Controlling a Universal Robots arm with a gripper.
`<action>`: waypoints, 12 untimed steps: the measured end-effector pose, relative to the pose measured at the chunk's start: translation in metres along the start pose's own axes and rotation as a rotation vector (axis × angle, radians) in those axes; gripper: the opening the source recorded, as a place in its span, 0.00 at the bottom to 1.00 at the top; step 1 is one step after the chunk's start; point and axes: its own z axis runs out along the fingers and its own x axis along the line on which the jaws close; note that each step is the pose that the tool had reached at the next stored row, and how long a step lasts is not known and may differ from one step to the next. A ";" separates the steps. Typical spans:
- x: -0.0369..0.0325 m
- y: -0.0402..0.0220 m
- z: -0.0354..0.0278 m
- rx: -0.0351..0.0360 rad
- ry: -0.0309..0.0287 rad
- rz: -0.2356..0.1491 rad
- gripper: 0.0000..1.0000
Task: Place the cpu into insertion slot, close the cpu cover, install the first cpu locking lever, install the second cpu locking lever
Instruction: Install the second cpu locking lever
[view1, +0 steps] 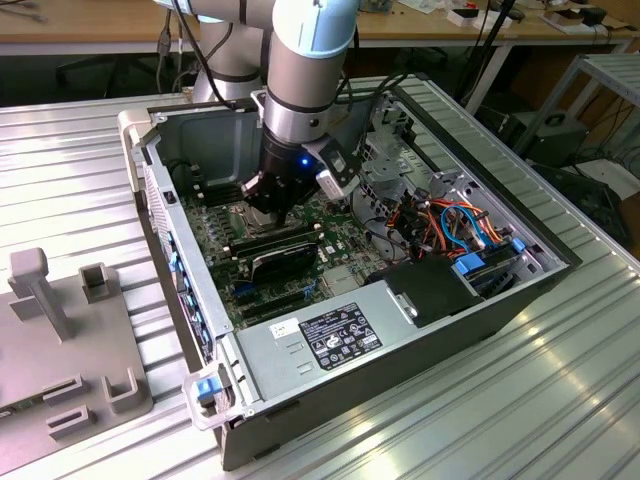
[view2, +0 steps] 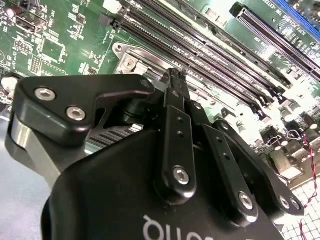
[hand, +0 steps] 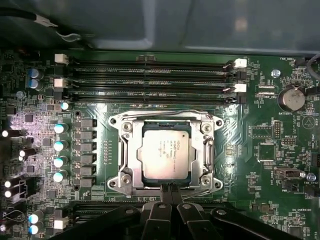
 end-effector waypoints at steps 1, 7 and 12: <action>-0.0014 -0.0002 0.0000 0.0000 0.0002 0.000 0.11; -0.0037 -0.0077 -0.0004 0.0000 0.0001 0.000 0.11; -0.0030 -0.0122 -0.0007 -0.0002 0.0000 0.000 0.11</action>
